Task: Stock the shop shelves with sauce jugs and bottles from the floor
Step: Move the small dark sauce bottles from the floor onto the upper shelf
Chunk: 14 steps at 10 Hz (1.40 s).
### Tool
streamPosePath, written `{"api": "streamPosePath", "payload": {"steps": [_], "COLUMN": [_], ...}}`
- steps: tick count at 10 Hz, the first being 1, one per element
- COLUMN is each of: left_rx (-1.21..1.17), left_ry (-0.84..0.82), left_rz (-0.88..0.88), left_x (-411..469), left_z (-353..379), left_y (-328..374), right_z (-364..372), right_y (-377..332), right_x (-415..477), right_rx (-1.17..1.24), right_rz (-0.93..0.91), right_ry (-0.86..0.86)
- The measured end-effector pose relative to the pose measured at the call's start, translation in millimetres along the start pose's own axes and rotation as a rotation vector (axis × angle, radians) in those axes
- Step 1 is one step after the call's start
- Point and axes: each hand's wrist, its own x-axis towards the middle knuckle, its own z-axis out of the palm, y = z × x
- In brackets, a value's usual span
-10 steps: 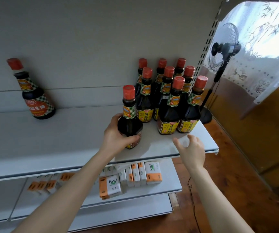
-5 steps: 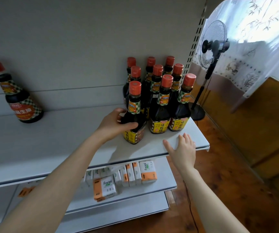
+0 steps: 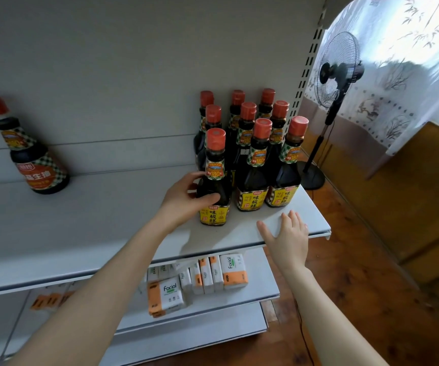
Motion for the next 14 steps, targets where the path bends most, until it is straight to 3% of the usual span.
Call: {"api": "streamPosePath", "payload": {"steps": [2,4,9,14], "left_rx": [-0.053,-0.035,-0.090,0.026], "left_ry": [0.155,0.199,0.084,0.100], "left_rz": [0.016,0.020,-0.004,0.028], "left_x": [2.8,10.9,16.6,8.4], "left_z": [23.3,32.1,33.8,37.4], "left_y": [0.1,1.5,-5.6,-2.3], "right_z": [0.9,1.0,2.6,0.4], "right_y": [0.5,0.9,0.5,0.7], "right_x": [-0.3,-0.4,-0.2,0.8], "right_rx": [0.017,0.012,0.021,-0.037], "right_rz": [0.001,0.000,0.005,-0.016], "right_ry": [0.016,0.015,0.027,-0.009]}}
